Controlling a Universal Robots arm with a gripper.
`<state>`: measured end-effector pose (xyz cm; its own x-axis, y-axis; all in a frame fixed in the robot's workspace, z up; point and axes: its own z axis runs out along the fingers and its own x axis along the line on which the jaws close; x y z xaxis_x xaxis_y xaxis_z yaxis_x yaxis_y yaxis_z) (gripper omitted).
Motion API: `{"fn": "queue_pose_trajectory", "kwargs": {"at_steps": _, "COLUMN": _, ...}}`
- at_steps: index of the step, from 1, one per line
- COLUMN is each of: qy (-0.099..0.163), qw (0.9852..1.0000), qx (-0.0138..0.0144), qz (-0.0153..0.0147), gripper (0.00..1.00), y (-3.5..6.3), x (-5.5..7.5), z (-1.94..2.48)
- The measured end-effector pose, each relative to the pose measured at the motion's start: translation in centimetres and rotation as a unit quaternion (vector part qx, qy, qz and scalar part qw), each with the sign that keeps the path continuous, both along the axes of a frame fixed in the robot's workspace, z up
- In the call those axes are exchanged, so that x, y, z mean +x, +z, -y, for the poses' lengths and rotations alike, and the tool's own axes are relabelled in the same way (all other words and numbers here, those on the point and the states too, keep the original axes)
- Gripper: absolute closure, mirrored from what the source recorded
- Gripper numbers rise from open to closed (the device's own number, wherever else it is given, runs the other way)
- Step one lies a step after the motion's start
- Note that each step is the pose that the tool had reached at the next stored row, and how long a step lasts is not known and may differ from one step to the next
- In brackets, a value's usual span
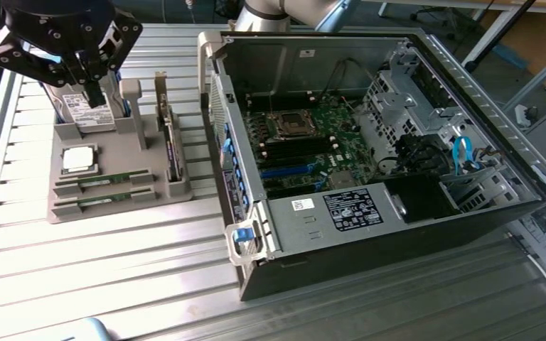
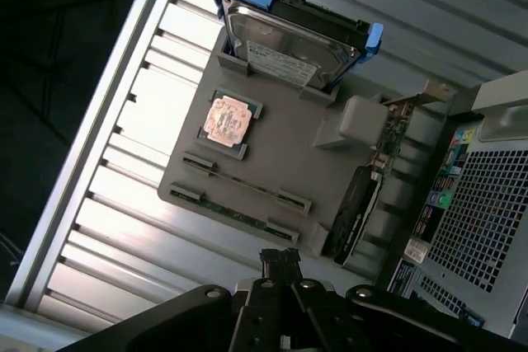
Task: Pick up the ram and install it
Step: 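Pick up the ram and move it above insertion slot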
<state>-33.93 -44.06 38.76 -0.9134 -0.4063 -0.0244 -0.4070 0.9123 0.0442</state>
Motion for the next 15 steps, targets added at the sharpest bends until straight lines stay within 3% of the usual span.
{"fn": "queue_pose_trajectory", "kwargs": {"at_steps": 8, "qy": 0.033, "qw": 0.9995, "qx": 0.0, "qz": 0.0, "gripper": 0.89, "y": 0.0, "x": 0.0, "z": 0.0}}
{"fn": "queue_pose_trajectory", "kwargs": {"at_steps": 15, "qy": 0.065, "qw": 0.9979, "qx": -0.0001, "qz": 0.0, "gripper": 0.89, "y": 0.0, "x": 0.0, "z": 0.0}}
